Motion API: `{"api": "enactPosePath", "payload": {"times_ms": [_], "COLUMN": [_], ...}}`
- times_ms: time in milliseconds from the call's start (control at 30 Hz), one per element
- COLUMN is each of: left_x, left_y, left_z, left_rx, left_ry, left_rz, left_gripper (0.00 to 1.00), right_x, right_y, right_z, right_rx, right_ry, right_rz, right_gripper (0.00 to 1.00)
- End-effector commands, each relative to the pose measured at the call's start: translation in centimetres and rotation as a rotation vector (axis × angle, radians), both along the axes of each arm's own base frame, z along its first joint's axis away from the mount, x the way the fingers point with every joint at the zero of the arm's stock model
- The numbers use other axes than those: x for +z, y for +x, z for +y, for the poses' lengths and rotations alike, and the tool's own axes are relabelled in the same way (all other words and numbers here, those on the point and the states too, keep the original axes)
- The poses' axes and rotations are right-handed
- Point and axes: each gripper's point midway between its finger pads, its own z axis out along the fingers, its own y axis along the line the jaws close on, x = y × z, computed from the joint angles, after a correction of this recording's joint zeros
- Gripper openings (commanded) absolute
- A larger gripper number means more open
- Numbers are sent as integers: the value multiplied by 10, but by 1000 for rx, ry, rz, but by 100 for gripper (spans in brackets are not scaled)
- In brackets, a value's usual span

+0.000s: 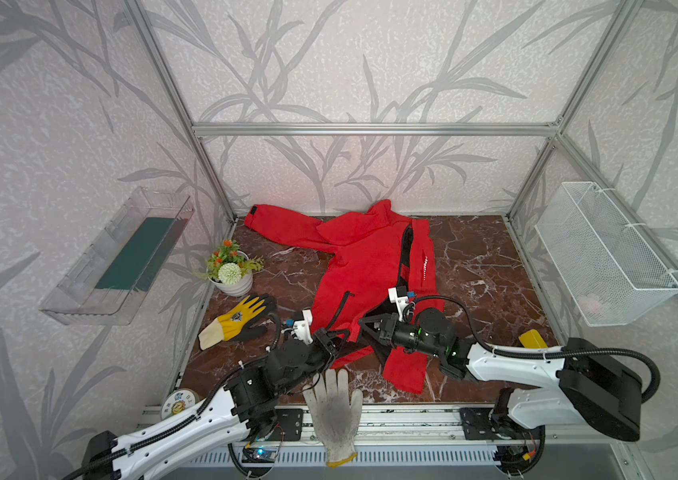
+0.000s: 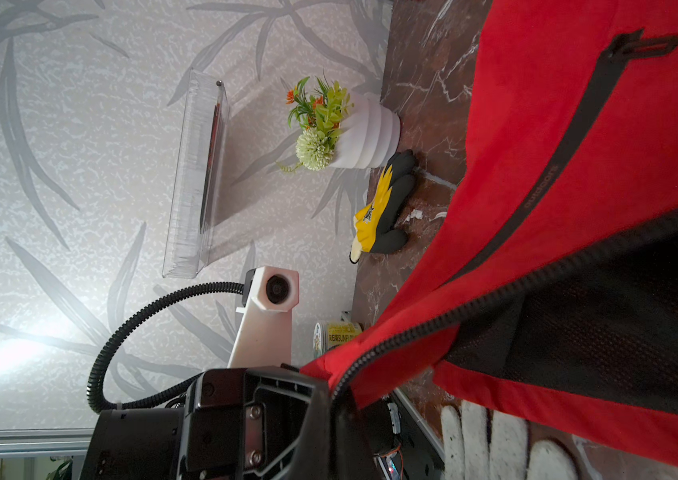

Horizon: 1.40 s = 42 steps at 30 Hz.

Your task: Zip up the jacket

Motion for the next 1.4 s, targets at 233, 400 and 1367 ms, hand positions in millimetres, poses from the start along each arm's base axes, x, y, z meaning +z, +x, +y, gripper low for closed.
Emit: {"api": "enactPosePath", "payload": {"times_ms": [233, 400, 1367], "left_x": [23, 23, 10], "left_y": [0, 1, 2], "left_z": [3, 6, 8], "left_rx": [0, 12, 7], "left_ry": [-42, -45, -29], "left_rz": [-33, -36, -4], "left_gripper": [0, 7, 29], "right_x": [1, -7, -17], "right_y": [0, -3, -4], "right_z": [20, 27, 38], "right_rx": [66, 101, 142], "right_ry": [38, 30, 3], "right_rz": [6, 27, 78], "right_gripper": [0, 0, 0]}}
